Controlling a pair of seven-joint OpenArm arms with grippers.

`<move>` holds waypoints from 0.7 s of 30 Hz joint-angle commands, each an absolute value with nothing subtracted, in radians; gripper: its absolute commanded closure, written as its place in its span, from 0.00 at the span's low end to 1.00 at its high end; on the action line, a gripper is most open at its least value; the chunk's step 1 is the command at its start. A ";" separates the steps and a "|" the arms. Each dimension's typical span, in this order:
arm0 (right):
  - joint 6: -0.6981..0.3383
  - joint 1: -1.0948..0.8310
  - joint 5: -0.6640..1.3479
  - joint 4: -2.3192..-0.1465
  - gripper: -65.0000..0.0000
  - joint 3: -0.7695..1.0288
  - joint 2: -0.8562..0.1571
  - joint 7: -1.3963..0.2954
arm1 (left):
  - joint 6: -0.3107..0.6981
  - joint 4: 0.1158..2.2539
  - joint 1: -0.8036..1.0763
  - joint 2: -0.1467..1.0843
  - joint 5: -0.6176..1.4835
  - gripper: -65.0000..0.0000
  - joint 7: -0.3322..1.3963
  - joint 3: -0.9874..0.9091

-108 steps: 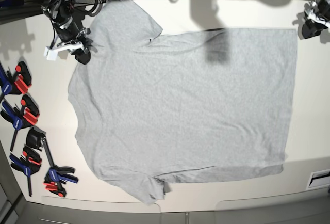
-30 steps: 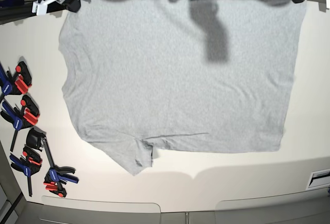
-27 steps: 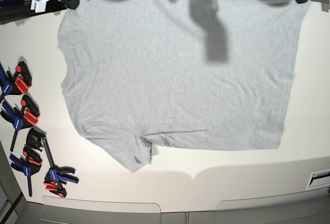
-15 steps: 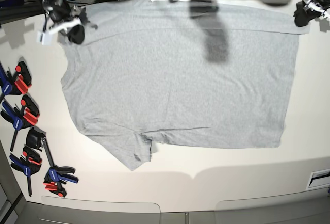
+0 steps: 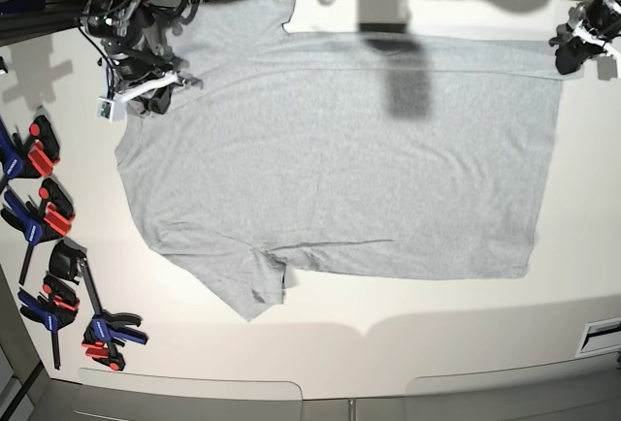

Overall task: Fold the T-shirt properly
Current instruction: 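Regrasp the shirt near the sleeve with the right gripper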

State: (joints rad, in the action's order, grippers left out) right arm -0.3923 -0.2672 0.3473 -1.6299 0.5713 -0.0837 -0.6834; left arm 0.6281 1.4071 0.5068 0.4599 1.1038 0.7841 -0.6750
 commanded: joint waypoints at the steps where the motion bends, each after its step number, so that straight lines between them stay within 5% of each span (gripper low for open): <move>1: -0.391 -0.241 0.360 -1.630 1.00 0.575 -0.097 -0.650 | 0.629 1.420 0.509 0.480 1.126 1.00 0.752 -0.686; 21: -0.404 -0.164 0.426 -1.546 1.00 0.577 -0.091 -0.749 | 0.628 1.420 0.444 0.486 1.066 1.00 0.743 -0.686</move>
